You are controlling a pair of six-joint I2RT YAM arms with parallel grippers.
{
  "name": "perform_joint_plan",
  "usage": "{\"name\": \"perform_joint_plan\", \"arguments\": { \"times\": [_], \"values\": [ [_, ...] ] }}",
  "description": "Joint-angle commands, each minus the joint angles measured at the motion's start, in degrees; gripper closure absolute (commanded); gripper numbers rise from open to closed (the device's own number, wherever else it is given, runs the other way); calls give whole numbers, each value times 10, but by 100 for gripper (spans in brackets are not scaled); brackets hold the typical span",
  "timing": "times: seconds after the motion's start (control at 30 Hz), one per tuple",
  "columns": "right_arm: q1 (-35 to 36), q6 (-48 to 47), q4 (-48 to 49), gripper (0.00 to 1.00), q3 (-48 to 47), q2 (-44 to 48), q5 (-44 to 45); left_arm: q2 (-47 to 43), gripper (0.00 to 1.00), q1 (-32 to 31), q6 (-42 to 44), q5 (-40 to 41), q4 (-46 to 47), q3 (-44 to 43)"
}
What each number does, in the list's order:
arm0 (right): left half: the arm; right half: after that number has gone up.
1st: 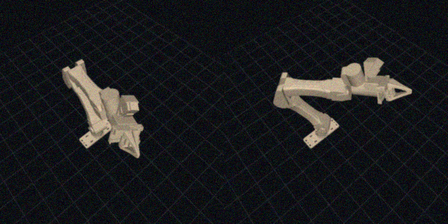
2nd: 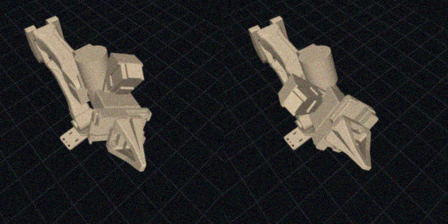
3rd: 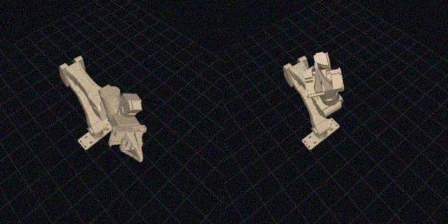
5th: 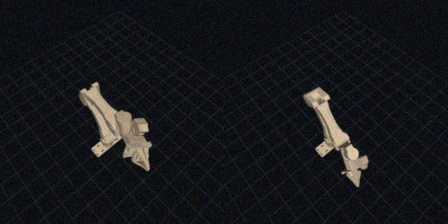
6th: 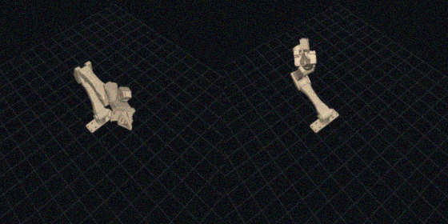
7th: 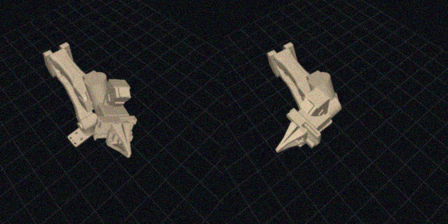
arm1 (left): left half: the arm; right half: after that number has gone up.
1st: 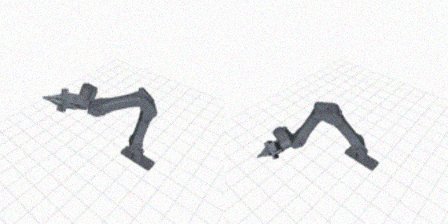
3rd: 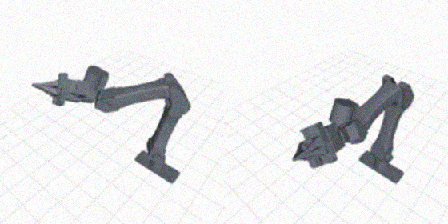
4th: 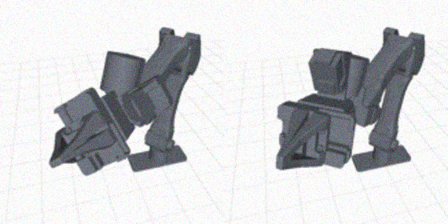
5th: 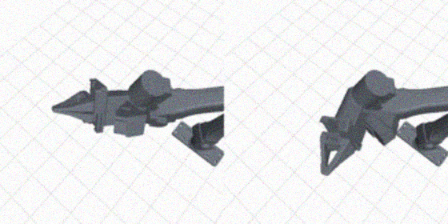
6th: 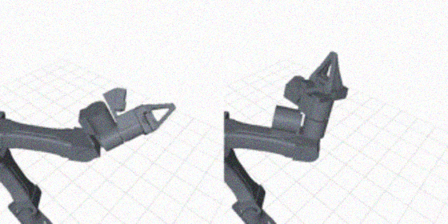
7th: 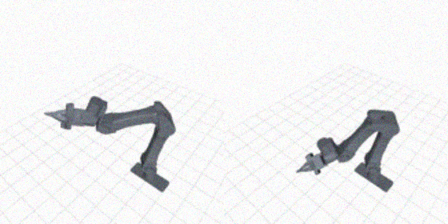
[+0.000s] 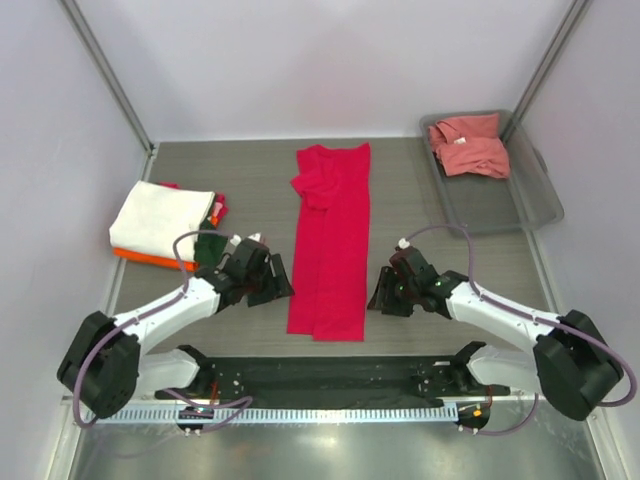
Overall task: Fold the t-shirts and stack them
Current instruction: Fold the tshirt
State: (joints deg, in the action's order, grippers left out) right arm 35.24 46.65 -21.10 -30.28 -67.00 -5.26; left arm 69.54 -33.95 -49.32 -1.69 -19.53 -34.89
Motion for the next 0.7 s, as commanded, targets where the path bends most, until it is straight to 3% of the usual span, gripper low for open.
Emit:
{"name": "perform_joint_plan", "arguments": {
  "times": [0.0, 0.17, 0.47, 0.53, 0.57, 0.67],
  "values": [
    [46, 68, 5, 51, 23, 43, -5, -59, 33, -21, -32, 3, -13, 29],
    [123, 107, 23, 50, 51, 62, 7, -69, 36, -54, -51, -1, -28, 56],
    [166, 123, 58, 58, 44, -6, 20, -33, 40, -105, -100, -24, 56, 113],
    [171, 123, 60, 72, 43, -13, 27, -16, 42, -114, -105, -28, 76, 116],
    [171, 122, 60, 86, 44, -14, 28, -4, 43, -118, -107, -31, 79, 116],
    [171, 122, 58, 95, 44, -9, 30, 3, 48, -125, -116, -29, 87, 120]
  ]
}}
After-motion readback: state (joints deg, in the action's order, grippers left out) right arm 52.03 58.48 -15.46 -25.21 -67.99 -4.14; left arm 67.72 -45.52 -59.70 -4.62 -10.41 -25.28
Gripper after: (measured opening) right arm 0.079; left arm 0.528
